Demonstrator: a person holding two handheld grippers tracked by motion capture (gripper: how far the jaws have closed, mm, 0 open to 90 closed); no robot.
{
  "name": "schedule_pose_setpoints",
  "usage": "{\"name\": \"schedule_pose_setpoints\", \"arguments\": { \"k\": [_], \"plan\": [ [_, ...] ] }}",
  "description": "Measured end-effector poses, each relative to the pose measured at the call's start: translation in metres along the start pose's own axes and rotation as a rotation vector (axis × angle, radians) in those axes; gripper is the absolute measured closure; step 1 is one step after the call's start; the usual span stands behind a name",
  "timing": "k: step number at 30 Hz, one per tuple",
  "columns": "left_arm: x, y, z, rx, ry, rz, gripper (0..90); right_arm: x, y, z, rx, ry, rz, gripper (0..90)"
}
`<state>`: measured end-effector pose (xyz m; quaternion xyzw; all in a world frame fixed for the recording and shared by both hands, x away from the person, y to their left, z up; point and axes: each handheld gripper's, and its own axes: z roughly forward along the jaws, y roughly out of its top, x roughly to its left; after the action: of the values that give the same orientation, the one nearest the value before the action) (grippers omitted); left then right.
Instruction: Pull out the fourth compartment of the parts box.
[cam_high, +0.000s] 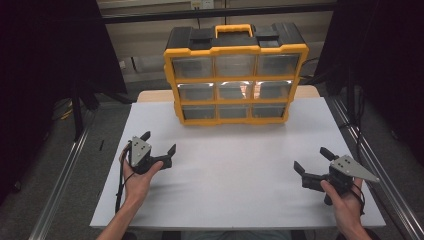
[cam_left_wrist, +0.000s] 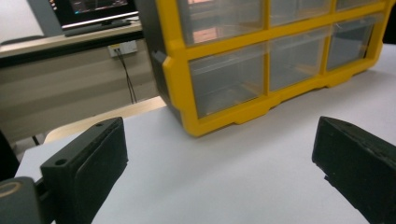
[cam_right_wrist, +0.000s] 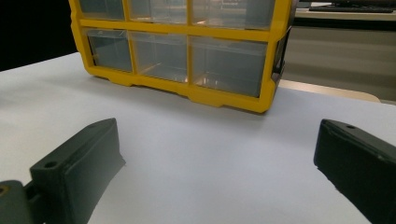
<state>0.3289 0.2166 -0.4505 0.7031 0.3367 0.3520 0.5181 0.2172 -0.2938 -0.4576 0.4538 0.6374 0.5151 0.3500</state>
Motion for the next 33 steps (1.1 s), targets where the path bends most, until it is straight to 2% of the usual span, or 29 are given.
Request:
{"name": "schedule_pose_setpoints", "arguments": {
  "k": [1, 2, 3, 4, 7, 9, 12, 13, 14, 17, 18, 21, 23, 27, 29, 30, 32, 33],
  "plan": [
    [-0.001, 0.002, 0.003, 0.007, 0.003, 0.032, 3.5, 0.0, 0.0, 0.0, 0.0, 0.0, 0.0, 0.6],
    [-0.002, 0.004, 0.007, 0.001, 0.0, 0.082, 3.5, -0.001, 0.0, 0.001, -0.002, -0.002, 0.003, 0.5],
    [-0.002, 0.004, 0.007, 0.001, 0.0, 0.082, 3.5, -0.001, 0.0, 0.001, -0.002, -0.002, 0.003, 0.5],
    [-0.003, 0.008, 0.013, -0.004, -0.001, 0.113, 3.5, -0.001, 0.0, 0.0, -0.001, 0.004, 0.01, 0.5],
    [-0.003, 0.011, 0.019, -0.008, -0.007, 0.13, 4.9, 0.0, 0.0, 0.0, 0.004, 0.008, 0.013, 0.6],
    [-0.002, 0.014, 0.026, -0.02, 0.011, 0.155, 4.9, 0.0, -0.001, 0.001, 0.001, 0.004, 0.009, 0.6],
    [-0.001, 0.018, 0.034, -0.014, 0.022, 0.21, 4.8, -0.001, -0.001, 0.001, 0.001, 0.005, 0.005, 0.6],
    [-0.001, 0.019, 0.037, -0.021, 0.023, 0.212, 4.6, -0.001, -0.001, 0.001, 0.002, 0.005, 0.005, 0.6],
    [0.0, 0.021, 0.039, -0.024, 0.024, 0.231, 4.6, -0.001, -0.001, 0.001, 0.002, 0.004, 0.005, 0.5],
    [0.002, 0.026, 0.048, -0.003, 0.021, 0.285, 3.1, -0.001, -0.001, 0.003, 0.007, 0.004, 0.011, 0.5],
    [0.002, 0.026, 0.048, -0.003, 0.021, 0.285, 3.1, -0.001, -0.001, 0.003, 0.007, 0.004, 0.01, 0.5],
    [0.003, 0.029, 0.055, -0.01, 0.03, 0.329, 2.5, -0.001, -0.001, 0.003, 0.006, 0.01, 0.01, 0.5],
    [0.003, 0.031, 0.056, -0.02, 0.017, 0.359, 2.3, -0.001, -0.001, 0.003, 0.008, 0.008, 0.013, 0.4],
    [0.001, 0.037, 0.058, -0.031, 0.018, 0.45, 1.7, -0.002, -0.001, 0.003, 0.012, 0.007, 0.011, 0.4],
    [-0.002, 0.041, 0.058, -0.039, 0.031, 0.479, 2.7, -0.002, -0.001, 0.003, 0.011, 0.007, 0.01, 0.5],
    [-0.006, 0.046, 0.058, -0.045, 0.036, 0.516, 3.4, -0.001, -0.001, 0.003, 0.01, 0.009, 0.013, 0.5],
    [-0.009, 0.05, 0.058, -0.05, 0.047, 0.553, 3.5, -0.001, -0.001, 0.003, 0.008, 0.012, 0.01, 0.5],
    [-0.01, 0.057, 0.058, -0.057, 0.062, 0.593, 3.8, 0.0, 0.0, 0.002, 0.007, 0.015, 0.01, 0.5]
  ]
}}
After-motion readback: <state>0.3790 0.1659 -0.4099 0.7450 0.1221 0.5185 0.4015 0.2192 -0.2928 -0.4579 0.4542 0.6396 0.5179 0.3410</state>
